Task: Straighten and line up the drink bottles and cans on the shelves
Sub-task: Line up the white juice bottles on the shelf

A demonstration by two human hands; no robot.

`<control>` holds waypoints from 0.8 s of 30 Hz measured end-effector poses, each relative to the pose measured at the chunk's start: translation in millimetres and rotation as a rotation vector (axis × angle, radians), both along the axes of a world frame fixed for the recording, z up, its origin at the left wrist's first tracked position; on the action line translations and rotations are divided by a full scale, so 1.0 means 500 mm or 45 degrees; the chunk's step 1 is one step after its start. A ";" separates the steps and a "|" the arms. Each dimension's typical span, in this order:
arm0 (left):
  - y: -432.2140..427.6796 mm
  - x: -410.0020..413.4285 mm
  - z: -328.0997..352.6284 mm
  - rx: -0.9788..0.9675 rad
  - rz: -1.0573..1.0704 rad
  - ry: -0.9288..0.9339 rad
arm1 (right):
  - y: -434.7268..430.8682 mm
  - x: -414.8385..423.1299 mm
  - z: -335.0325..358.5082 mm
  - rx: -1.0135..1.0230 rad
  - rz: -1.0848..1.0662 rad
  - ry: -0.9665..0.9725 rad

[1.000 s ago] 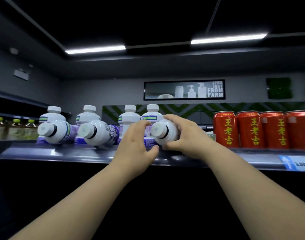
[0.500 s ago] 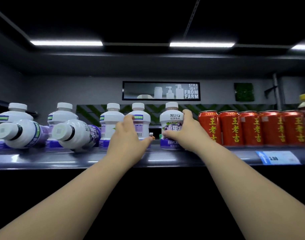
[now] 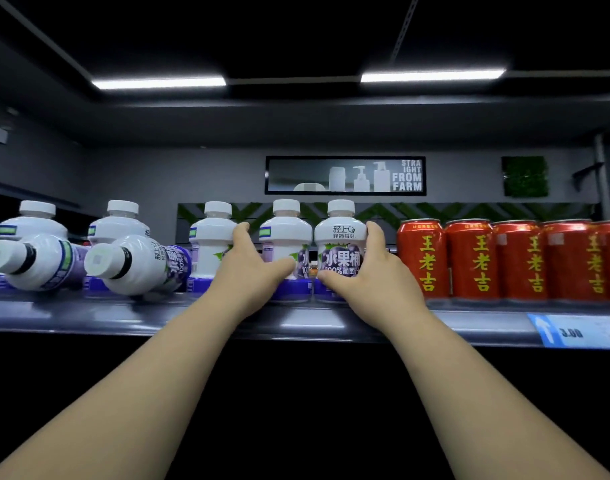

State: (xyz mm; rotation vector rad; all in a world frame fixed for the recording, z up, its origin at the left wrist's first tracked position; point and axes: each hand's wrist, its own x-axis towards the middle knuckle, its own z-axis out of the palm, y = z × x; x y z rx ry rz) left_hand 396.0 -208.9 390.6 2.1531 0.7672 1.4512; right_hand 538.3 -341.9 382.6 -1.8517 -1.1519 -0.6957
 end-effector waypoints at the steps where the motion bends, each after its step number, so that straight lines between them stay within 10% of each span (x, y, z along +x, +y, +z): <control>1: -0.003 -0.005 -0.005 0.034 -0.028 0.020 | 0.001 0.001 -0.001 -0.001 0.006 -0.005; 24: 0.000 0.003 -0.013 0.088 0.032 0.112 | 0.009 -0.001 -0.007 -0.042 -0.096 -0.077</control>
